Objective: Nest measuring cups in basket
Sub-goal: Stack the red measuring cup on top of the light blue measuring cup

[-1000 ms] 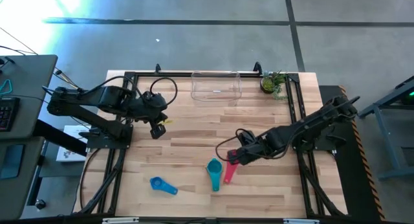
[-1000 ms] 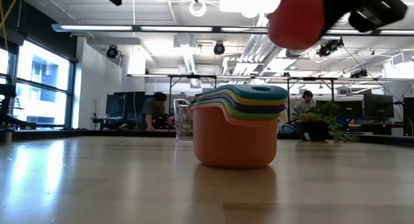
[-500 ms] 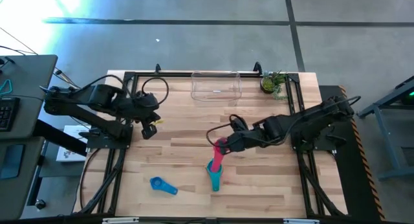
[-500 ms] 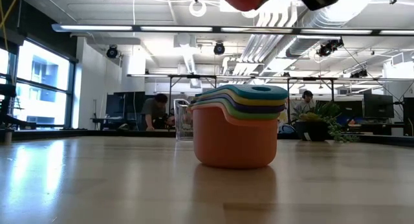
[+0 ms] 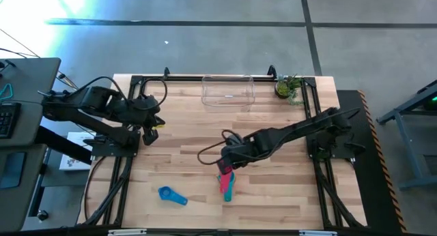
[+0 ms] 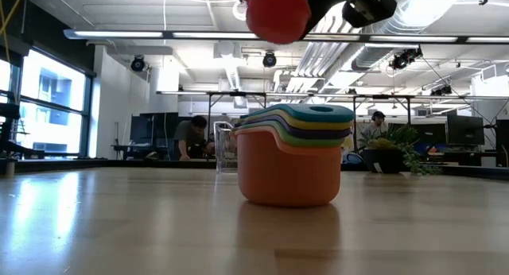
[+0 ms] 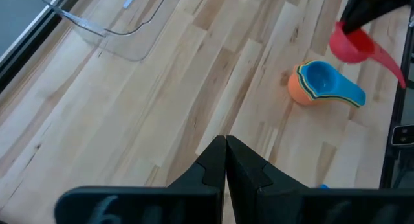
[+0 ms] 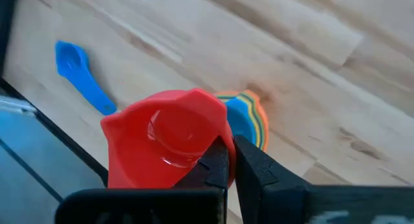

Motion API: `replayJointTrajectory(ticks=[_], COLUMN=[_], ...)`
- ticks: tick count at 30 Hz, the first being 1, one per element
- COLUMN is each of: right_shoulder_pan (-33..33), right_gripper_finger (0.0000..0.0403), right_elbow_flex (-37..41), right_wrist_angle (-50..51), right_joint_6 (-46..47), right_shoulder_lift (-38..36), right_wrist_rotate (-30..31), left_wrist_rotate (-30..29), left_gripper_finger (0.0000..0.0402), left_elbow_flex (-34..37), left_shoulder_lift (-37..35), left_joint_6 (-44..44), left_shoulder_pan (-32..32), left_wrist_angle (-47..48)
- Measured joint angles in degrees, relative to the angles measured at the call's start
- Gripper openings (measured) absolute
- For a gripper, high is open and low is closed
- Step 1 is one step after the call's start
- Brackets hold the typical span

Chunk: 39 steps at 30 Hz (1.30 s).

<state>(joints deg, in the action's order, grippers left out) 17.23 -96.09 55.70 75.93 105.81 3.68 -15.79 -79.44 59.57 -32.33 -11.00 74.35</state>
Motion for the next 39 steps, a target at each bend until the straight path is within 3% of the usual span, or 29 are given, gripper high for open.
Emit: replayJointTrajectory(ticks=[19, 39], right_shoulder_pan=[0.64, 0.73], right_gripper_finger=[0.0000, 0.0000], right_elbow_flex=[-2.17, -2.10], right_wrist_angle=[1.66, 1.92], right_joint_6=[-2.50, -2.00], right_shoulder_lift=[9.69, 12.36], right_wrist_rotate=[-4.85, -6.49], left_wrist_rotate=[-0.02, -0.07], left_gripper_finger=[0.0003, 0.0003], left_elbow_flex=[-0.01, -0.04], left_shoulder_lift=[-0.02, -0.02], left_joint_6=[1.09, 1.09], left_shoulder_pan=[0.02, 0.04], left_wrist_angle=[0.00, 0.00])
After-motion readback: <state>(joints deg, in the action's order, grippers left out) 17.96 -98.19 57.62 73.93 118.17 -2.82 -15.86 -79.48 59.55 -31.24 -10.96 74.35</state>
